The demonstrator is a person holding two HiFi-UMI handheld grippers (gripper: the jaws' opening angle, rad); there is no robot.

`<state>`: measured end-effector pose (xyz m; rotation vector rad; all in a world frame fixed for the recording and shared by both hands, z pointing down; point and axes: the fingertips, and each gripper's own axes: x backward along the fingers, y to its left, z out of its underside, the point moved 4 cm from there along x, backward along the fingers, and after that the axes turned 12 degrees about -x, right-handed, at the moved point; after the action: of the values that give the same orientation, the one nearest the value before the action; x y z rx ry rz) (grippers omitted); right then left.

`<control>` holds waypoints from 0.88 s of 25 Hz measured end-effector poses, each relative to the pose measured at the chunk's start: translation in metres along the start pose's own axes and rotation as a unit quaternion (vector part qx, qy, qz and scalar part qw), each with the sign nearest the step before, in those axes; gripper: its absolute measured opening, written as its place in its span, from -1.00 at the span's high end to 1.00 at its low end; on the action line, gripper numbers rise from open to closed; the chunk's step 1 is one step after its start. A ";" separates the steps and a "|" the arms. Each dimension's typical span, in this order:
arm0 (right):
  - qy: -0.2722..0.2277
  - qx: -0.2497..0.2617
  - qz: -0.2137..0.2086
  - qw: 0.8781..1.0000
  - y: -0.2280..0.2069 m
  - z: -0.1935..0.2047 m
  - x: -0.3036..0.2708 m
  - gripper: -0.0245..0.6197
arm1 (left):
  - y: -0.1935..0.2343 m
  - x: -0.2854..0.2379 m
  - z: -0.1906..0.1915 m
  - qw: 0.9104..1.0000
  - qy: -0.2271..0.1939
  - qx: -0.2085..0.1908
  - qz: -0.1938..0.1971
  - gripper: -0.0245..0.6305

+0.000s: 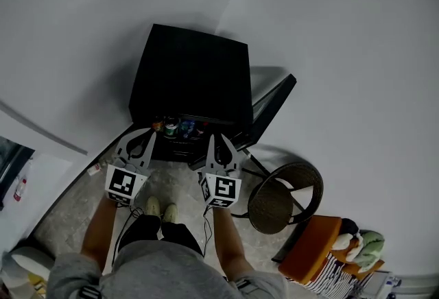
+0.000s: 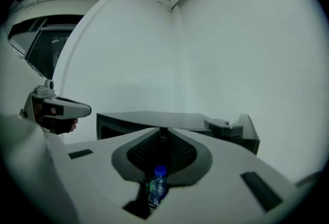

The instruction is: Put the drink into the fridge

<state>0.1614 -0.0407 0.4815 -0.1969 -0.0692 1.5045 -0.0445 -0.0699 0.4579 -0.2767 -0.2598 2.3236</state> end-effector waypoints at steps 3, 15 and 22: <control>-0.007 0.000 -0.005 1.000 0.005 -0.022 0.011 0.76 | 0.002 0.007 -0.016 1.000 -0.001 -0.005 -0.001 0.91; -0.003 0.011 -0.035 0.999 0.021 -0.046 0.066 0.80 | 0.002 0.046 -0.035 1.000 0.006 -0.009 -0.015 0.91; 0.001 0.004 -0.044 0.999 0.032 -0.040 0.094 0.81 | -0.007 0.066 -0.041 1.000 0.000 0.000 -0.016 0.91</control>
<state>0.1433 0.0514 0.4293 -0.1866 -0.0684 1.4175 -0.0733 -0.0135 0.4130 -0.2708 -0.2637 2.2925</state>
